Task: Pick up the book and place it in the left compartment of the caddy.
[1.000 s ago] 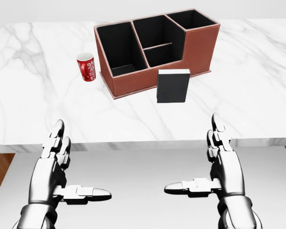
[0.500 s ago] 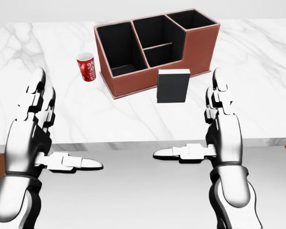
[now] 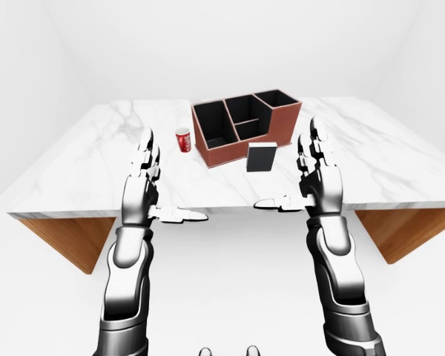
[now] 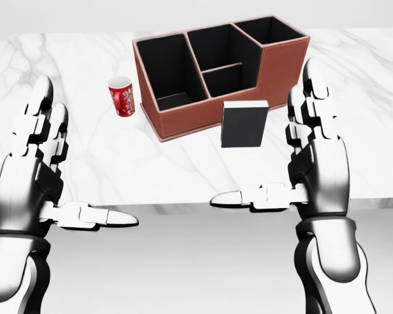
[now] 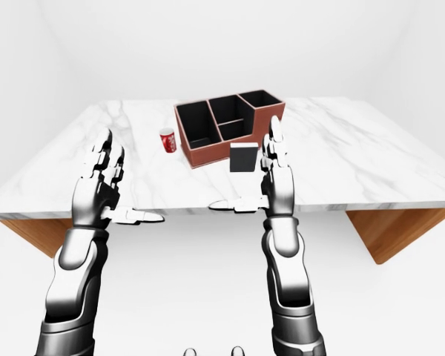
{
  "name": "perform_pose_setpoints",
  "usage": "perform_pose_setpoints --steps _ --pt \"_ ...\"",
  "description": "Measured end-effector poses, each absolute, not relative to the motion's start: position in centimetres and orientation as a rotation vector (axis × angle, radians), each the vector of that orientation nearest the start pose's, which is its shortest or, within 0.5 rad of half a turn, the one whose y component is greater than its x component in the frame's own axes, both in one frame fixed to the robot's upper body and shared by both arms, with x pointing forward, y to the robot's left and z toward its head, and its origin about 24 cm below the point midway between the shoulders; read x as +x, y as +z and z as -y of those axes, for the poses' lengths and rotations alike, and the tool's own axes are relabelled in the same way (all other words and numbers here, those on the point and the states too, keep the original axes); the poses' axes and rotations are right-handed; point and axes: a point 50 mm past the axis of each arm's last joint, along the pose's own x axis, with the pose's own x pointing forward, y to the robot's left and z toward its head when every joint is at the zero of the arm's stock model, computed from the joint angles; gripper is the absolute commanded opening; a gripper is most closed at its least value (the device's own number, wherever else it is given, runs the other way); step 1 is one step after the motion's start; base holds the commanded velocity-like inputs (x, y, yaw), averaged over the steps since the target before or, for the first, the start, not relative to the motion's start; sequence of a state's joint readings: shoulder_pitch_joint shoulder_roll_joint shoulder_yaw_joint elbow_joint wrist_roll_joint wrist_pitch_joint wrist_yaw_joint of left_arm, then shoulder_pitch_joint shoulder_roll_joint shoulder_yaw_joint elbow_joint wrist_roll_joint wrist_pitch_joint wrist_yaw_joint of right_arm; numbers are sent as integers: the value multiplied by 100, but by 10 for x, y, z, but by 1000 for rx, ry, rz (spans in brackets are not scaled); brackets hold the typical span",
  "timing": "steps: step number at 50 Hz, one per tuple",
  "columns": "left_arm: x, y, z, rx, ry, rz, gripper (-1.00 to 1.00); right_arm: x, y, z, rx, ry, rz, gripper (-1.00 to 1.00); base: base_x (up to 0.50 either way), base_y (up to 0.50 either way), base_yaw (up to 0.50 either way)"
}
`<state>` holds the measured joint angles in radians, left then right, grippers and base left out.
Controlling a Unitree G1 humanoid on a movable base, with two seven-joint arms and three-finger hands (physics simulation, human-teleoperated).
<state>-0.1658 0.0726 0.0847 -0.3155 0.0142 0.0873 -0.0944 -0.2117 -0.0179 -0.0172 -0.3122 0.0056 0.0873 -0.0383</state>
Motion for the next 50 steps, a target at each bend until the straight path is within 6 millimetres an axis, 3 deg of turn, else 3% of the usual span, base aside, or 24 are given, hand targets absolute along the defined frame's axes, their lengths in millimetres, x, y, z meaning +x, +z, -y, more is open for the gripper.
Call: perform_pose_setpoints --steps 50 --pt "266 149 -159 69 -63 392 100 271 158 129 23 62 430 100 48 3 0"
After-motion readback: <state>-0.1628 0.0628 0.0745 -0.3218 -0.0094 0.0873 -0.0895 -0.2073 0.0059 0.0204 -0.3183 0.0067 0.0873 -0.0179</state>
